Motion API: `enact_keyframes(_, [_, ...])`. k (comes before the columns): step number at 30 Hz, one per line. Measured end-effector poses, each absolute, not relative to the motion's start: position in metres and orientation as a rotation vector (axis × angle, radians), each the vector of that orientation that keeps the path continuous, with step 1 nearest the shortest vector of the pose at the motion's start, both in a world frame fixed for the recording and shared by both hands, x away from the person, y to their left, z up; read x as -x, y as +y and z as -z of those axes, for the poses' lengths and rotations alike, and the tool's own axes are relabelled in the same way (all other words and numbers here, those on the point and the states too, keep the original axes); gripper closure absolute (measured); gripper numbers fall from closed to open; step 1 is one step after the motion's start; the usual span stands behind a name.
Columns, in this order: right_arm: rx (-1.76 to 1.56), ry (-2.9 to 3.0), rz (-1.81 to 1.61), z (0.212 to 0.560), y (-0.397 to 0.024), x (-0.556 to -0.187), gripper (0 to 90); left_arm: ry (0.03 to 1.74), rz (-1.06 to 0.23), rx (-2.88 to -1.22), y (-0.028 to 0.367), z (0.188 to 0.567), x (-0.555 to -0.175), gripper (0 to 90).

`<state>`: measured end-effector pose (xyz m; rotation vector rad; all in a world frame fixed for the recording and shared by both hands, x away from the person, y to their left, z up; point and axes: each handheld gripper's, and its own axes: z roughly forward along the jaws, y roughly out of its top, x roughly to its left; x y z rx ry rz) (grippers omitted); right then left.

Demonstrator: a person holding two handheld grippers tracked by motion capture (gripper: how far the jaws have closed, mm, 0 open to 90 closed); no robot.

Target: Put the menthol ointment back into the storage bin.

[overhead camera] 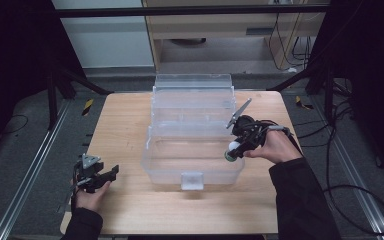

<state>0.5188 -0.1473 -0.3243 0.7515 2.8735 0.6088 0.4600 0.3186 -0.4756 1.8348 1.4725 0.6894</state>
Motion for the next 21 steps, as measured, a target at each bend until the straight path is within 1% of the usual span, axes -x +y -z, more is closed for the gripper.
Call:
enact_keyframes(7, [-0.753, 2.88, -0.583, 0.339, -0.141, -0.527, 50.3, 1.472, -0.689, -1.834, 0.319, 0.475, -0.46, 38.1])
enact_keyframes(21, [-0.732, 2.901, -0.532, 0.363, -0.142, -0.53, 50.3, 1.471, -0.688, -1.836, 0.319, 0.476, -0.46, 38.2])
